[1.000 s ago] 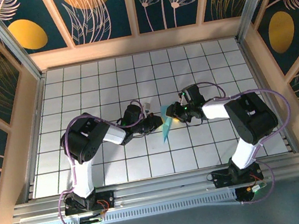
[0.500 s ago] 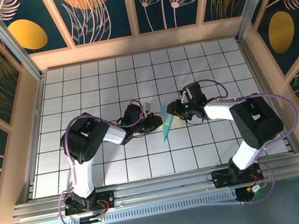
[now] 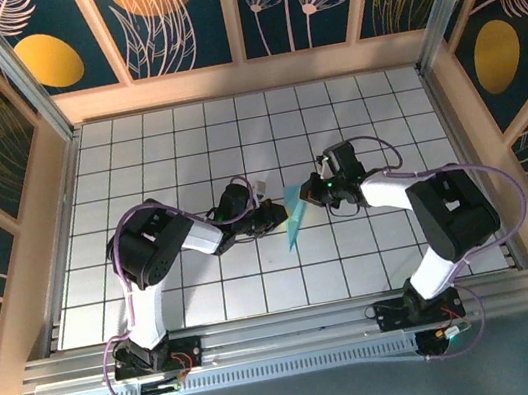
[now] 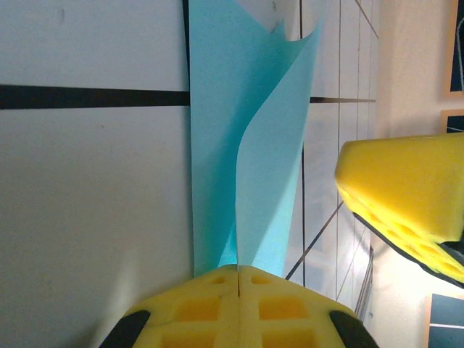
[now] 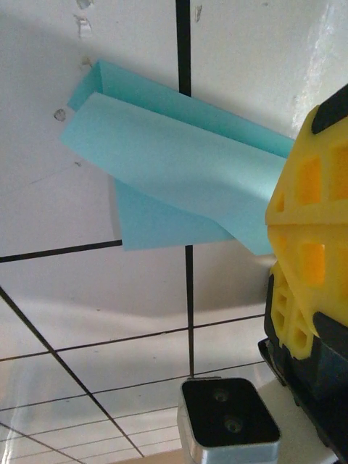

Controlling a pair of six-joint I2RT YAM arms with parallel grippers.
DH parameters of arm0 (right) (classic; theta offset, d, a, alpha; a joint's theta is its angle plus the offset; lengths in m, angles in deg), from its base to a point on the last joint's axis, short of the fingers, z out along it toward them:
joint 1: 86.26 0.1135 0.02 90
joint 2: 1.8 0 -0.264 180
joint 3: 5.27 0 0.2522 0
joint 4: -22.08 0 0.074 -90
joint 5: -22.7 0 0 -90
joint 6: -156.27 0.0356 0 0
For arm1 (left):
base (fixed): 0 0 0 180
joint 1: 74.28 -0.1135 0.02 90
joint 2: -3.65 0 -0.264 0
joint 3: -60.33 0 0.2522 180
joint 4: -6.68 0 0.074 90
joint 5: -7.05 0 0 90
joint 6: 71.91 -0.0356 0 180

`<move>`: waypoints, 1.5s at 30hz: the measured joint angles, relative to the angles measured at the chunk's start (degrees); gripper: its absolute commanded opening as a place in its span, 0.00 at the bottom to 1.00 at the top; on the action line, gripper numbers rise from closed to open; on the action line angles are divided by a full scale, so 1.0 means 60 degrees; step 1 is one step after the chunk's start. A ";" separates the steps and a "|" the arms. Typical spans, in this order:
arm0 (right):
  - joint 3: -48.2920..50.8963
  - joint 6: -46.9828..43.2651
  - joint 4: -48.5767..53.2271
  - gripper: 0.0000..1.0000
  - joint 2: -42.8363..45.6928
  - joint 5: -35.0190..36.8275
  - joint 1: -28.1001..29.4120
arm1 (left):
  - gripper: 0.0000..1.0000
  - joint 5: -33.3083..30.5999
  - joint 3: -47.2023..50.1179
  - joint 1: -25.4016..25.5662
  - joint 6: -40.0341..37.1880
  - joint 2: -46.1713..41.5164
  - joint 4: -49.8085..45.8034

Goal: Fold a paper plane with a square sheet of paper (fold left side to right side)
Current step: Fold the wing for the fifth time at the center of the table.

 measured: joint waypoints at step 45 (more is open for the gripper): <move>0.0353 -0.0178 -0.0743 0.00 -0.0882 -0.0149 0.0091 | 0.19 -0.1275 -0.0007 0.0007 -0.0736 -0.1978 -0.2878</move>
